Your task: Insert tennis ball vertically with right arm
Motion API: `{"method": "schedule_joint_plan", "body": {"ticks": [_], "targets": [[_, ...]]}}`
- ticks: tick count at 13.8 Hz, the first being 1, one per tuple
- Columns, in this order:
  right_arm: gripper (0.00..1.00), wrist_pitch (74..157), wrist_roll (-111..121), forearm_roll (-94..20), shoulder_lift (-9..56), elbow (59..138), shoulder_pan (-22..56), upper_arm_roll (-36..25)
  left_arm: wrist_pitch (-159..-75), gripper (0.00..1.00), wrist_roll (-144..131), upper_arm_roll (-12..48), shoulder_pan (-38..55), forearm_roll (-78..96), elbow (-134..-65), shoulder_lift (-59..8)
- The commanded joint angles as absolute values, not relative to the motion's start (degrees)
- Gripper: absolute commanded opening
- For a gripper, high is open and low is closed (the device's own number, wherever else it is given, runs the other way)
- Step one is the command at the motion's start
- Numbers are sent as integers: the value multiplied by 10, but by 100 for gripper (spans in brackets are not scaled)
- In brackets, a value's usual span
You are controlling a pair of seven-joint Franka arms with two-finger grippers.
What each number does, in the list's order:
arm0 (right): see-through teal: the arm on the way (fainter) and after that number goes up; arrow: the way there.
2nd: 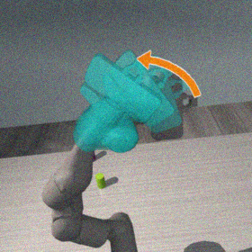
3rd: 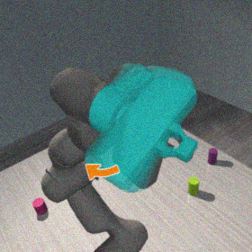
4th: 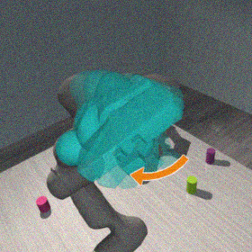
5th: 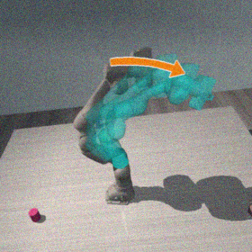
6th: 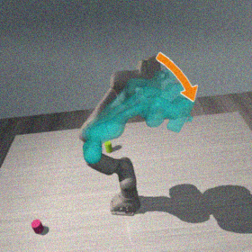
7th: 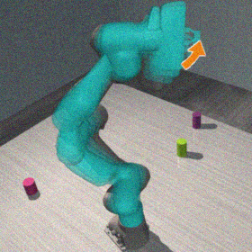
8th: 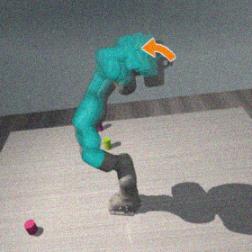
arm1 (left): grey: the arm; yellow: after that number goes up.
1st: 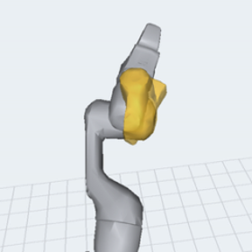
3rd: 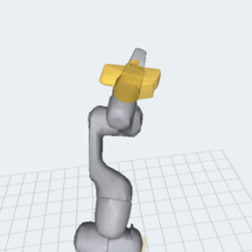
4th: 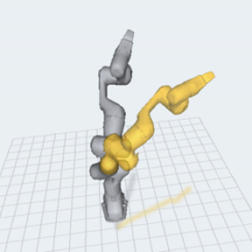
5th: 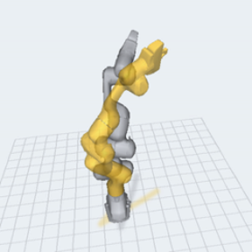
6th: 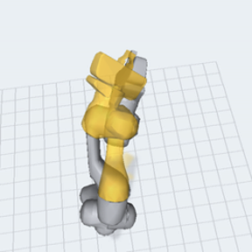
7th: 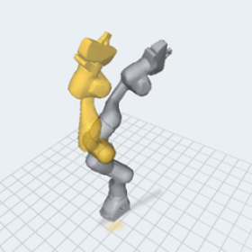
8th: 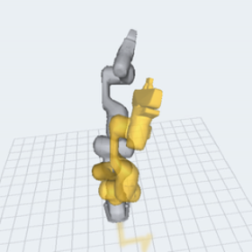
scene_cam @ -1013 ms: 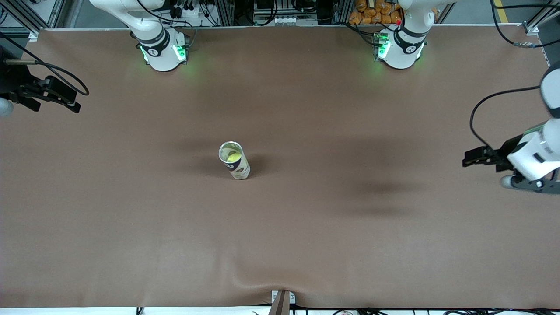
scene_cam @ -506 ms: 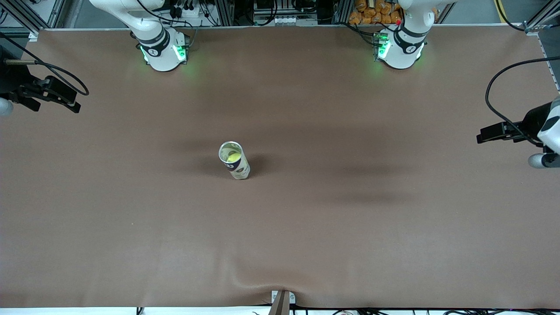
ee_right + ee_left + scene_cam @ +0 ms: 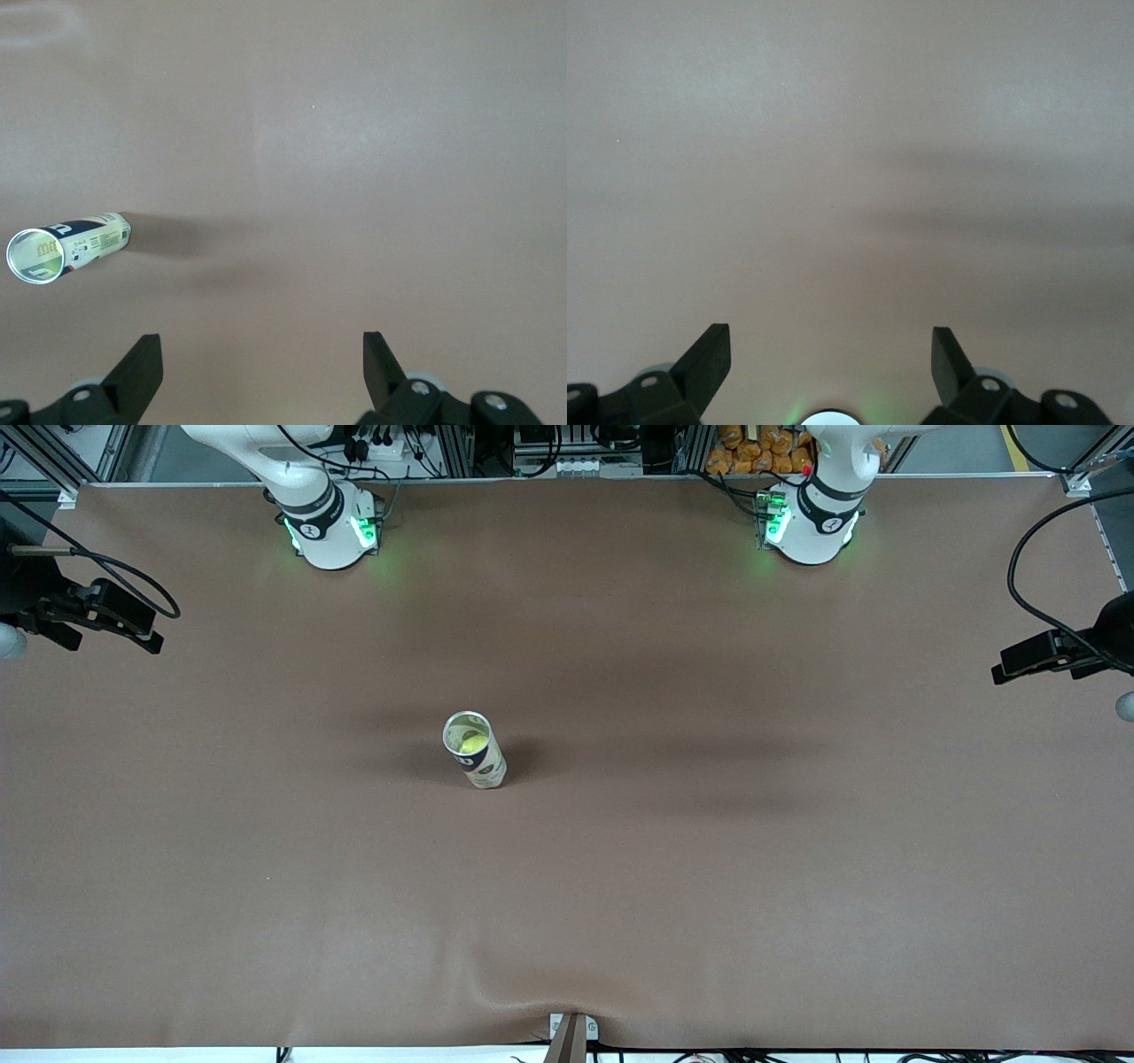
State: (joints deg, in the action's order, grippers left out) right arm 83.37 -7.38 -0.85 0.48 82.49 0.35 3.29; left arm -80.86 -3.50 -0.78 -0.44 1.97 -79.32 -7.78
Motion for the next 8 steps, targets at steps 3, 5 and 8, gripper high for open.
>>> {"method": "schedule_joint_plan", "body": {"ticks": [3,5,8], "targets": [[100,830,-57,-6,4,823,-7,40,-795,100,-38,-73,53,26,-793,-72],[100,830,-54,-6,4,823,-8,40,-795,100,-40,-70,54,24,-792,-77],[100,830,-47,-5,4,823,-8,40,-795,100,-47,-64,65,24,-792,-80]]}}
